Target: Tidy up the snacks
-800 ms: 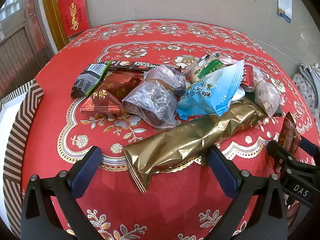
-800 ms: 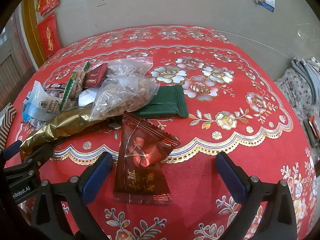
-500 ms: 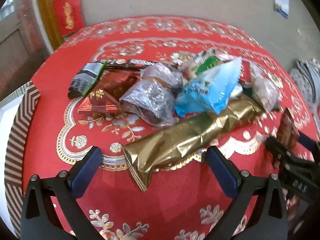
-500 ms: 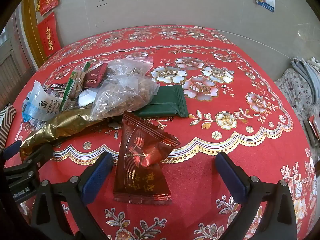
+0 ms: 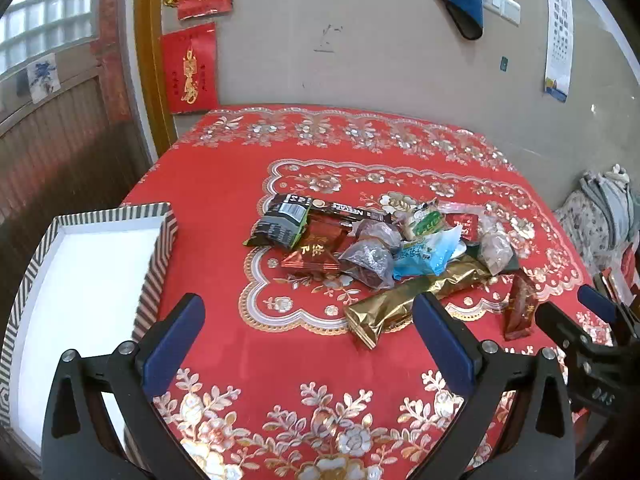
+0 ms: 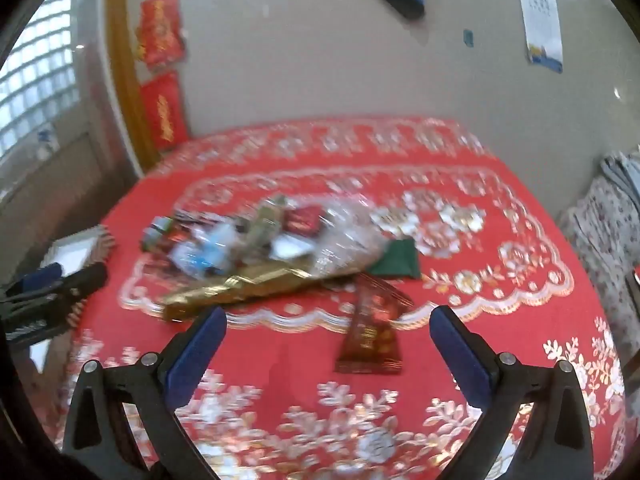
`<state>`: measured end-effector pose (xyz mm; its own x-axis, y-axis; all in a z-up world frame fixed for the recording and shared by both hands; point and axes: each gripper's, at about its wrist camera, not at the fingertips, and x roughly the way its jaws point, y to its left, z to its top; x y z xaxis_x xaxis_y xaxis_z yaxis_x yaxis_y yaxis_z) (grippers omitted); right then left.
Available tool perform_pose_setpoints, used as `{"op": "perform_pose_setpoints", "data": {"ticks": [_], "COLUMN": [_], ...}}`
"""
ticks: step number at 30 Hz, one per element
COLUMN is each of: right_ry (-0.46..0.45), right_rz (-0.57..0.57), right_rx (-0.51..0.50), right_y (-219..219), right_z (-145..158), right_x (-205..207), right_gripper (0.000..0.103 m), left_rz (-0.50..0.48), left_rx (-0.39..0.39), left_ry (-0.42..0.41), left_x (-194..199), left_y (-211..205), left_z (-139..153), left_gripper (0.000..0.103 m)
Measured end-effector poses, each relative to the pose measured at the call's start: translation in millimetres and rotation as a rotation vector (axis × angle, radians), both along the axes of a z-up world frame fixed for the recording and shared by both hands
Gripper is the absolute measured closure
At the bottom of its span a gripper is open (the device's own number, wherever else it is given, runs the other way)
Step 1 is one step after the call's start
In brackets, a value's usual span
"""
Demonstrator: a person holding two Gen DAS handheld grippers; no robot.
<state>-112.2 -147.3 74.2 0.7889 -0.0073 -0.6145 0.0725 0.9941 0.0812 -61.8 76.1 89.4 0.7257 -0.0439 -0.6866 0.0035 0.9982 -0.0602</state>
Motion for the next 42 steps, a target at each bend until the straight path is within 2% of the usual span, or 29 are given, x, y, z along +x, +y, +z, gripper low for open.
{"op": "perform_pose_setpoints", "data": {"ticks": [7,17,42], "right_ry": [-0.025,-0.010,0.022], "right_rz": [0.057,0.094,0.106], "right_rx": [-0.007,0.003,-0.014], "right_y": [20.6,27.8,35.7], "right_z": [6.5,2.6,-3.7], "right_x": [-2.8,-3.4,4.1], "right_gripper": [0.001,0.001,0.001], "left_rz": [-0.004,-0.005,-0.003], "left_rx": [-0.045,-0.046,-0.032], "left_ry": [0.002,0.010,0.026], "left_x": [-4.8,-3.6,-0.6], "left_y": [5.7,13.1,8.1], "left_z": [-2.4,-6.9,-9.8], "left_gripper": [0.000,0.000,0.000]}}
